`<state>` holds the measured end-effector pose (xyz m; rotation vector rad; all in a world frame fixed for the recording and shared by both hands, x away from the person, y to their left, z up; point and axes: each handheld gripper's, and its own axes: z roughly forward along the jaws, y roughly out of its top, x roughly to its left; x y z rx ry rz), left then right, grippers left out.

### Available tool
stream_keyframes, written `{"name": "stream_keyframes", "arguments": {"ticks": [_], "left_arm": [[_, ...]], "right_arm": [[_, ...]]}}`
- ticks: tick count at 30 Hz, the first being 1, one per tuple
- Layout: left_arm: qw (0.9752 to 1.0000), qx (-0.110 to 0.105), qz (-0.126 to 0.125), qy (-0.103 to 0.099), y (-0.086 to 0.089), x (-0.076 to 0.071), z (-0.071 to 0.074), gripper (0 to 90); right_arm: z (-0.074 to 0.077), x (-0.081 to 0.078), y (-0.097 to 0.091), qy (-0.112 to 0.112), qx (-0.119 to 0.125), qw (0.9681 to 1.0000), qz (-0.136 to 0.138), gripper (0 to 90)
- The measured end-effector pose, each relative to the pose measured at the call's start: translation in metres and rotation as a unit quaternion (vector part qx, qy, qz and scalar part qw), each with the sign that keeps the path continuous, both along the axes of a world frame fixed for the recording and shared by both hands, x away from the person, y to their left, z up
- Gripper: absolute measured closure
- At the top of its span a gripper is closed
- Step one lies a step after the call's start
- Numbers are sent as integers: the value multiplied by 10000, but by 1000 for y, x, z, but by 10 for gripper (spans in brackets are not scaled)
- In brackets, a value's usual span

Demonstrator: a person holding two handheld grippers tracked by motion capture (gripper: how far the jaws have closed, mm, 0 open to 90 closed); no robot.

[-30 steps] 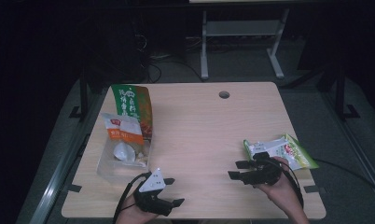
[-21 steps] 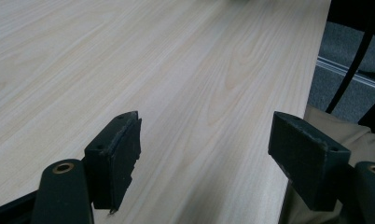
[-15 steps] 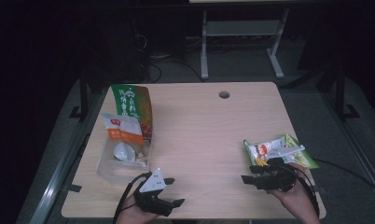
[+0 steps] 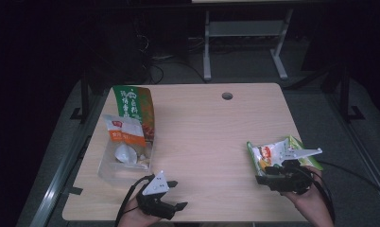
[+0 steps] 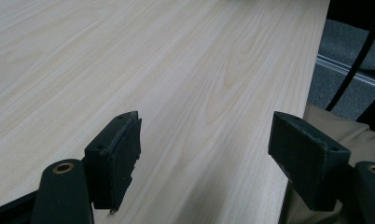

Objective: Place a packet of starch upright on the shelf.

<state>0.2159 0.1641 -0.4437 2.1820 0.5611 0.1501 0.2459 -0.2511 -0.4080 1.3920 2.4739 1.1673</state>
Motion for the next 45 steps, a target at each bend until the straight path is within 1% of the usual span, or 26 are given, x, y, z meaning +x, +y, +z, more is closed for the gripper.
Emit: {"name": "stream_keyframes", "arguments": {"ticks": [2,3,7,8,9,11,14,16,18,19,22,26,29,32,36,39,41,42,45], "left_arm": [[10000,-4,-6,8,0,0,0,249],[10000,4,-8,7,-1,0,0,250],[10000,3,-8,14,-1,0,-1,250],[10000,-1,-3,19,-1,0,-1,250],[10000,-5,-3,31,-1,0,-1,249],[10000,4,-14,40,-1,1,-1,250],[10000,21,-35,39,-2,1,-2,250],[10000,30,-42,49,-2,1,-2,250],[10000,28,-39,51,-2,1,-2,250],[10000,29,-45,49,-3,1,-2,250],[10000,24,-44,66,-4,1,-3,250],[10000,33,-63,49,-5,1,-3,250],[9999,47,-70,57,-6,1,-3,250],[9999,55,-78,52,-6,1,-3,250],[9999,46,-74,57,-6,1,-3,250],[10000,28,-74,52,-7,0,-3,250],[10000,28,-79,49,-6,0,-3,250],[9999,30,-80,51,-6,0,-3,250],[9999,33,-80,51,-6,0,-3,250]], "right_arm": [[-1,4,-5,-26,-28,9999,-95,404],[-1,7,-7,-49,-87,9999,-127,400],[-3,18,-16,-35,-197,9993,-312,388],[-4,22,-18,-64,-253,9991,-346,387],[-4,24,-20,-39,-290,9988,-380,384],[-6,31,-24,-61,-311,9984,-473,374],[-12,42,-28,-19,-299,9975,-640,347],[-17,48,-29,6,-159,9977,-652,323],[-20,50,-27,51,-151,9978,-636,333],[-21,51,-26,64,-196,9980,-604,347],[-22,50,-23,35,-371,9981,-482,351],[-23,49,-19,-46,-548,9980,-316,362],[-23,48,-14,-81,-593,9980,-226,371],[-24,48,-8,-153,-609,9980,-67,377],[-24,49,4,-228,-734,9969,164,383],[-23,47,13,-272,-864,9955,289,395],[-23,46,16,-315,-868,9952,315,400],[-23,47,16,-293,-858,9955,284,402],[-22,48,12,-151,-665,9976,135,410]]}}
